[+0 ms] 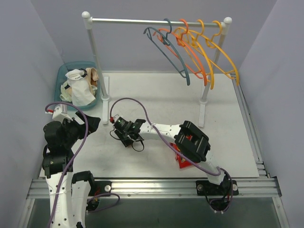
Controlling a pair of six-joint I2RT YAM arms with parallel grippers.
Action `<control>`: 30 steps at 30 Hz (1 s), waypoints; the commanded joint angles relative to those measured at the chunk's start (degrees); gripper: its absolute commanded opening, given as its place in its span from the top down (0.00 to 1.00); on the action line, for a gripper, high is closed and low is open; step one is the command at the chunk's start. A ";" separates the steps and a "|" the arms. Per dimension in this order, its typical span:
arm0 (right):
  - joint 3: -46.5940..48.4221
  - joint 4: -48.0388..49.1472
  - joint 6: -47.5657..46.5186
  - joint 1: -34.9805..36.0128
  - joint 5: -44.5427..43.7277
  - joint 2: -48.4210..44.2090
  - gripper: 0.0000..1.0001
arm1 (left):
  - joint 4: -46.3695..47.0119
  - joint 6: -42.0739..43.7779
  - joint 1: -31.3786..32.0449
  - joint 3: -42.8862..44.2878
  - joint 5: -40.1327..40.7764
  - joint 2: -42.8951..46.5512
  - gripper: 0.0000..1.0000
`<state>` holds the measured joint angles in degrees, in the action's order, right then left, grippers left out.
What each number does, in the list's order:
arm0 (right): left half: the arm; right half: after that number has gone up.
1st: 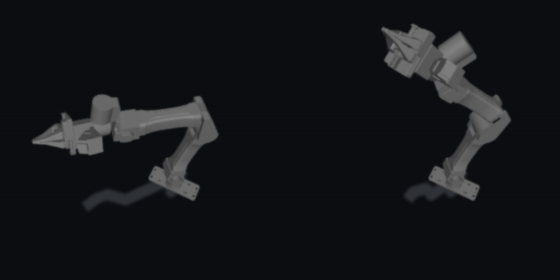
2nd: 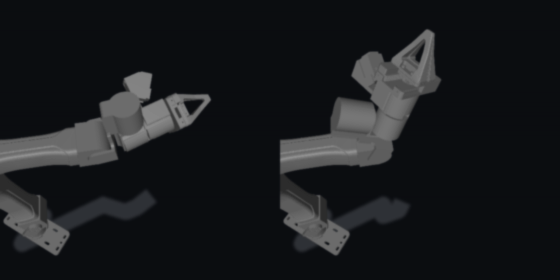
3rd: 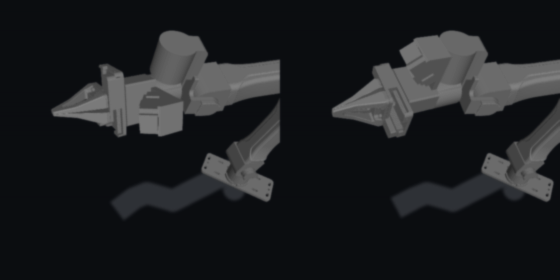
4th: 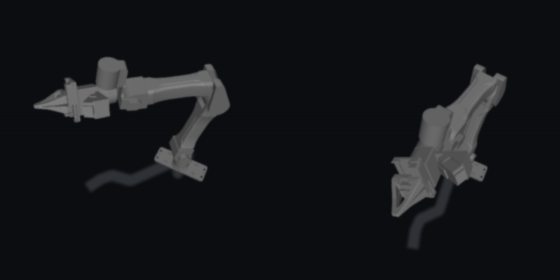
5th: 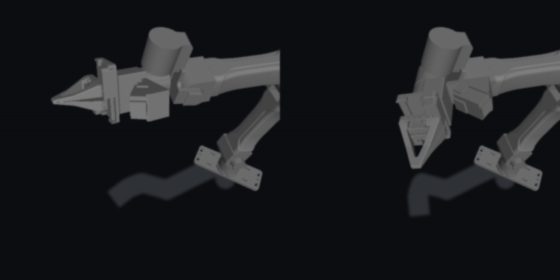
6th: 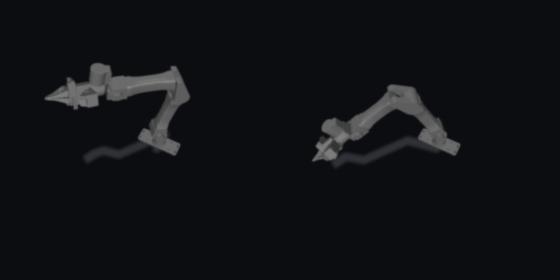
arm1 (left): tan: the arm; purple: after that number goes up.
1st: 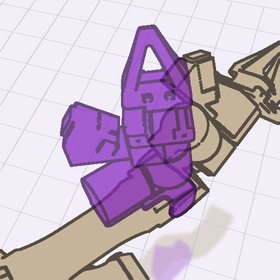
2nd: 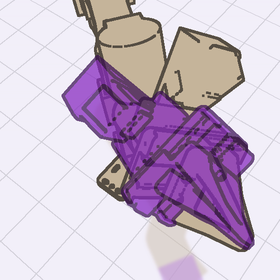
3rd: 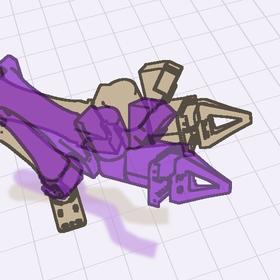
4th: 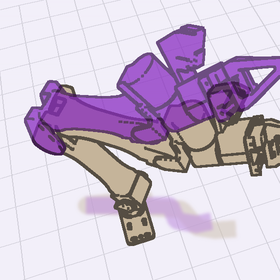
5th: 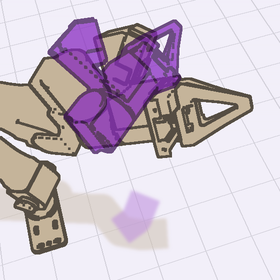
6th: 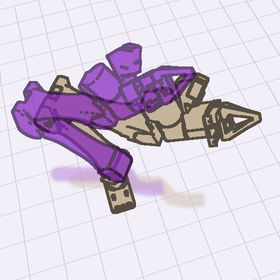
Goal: Remove the underwear clipped to the hanger
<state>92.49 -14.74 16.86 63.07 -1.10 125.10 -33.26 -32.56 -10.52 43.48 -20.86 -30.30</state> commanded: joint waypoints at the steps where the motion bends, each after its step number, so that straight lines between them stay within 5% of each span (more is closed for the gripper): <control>1: -3.44 -2.66 1.24 0.56 0.40 -3.01 0.81 | 0.82 0.12 0.07 -0.42 -0.49 0.86 0.06; 4: -7.92 -2.57 1.94 0.65 -1.79 -7.57 0.91 | 0.65 0.04 0.07 -0.59 -0.58 1.04 0.06; 13: -30.31 -1.25 6.15 4.87 -9.87 -34.19 1.00 | 0.74 0.12 0.07 0.02 -1.29 0.16 0.06; 20: -43.60 -11.61 19.51 6.45 -28.32 -57.30 1.00 | 2.57 -0.40 0.15 -0.68 -2.87 -1.07 0.06; 30: -49.94 -21.91 30.07 -0.75 -40.56 -68.84 1.00 | 3.99 -1.54 0.24 0.81 -5.06 -3.53 0.06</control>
<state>43.35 -31.86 42.50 64.31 -34.39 59.57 -32.73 -33.47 -10.52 42.50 -23.92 -33.63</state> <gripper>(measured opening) 0.289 0.938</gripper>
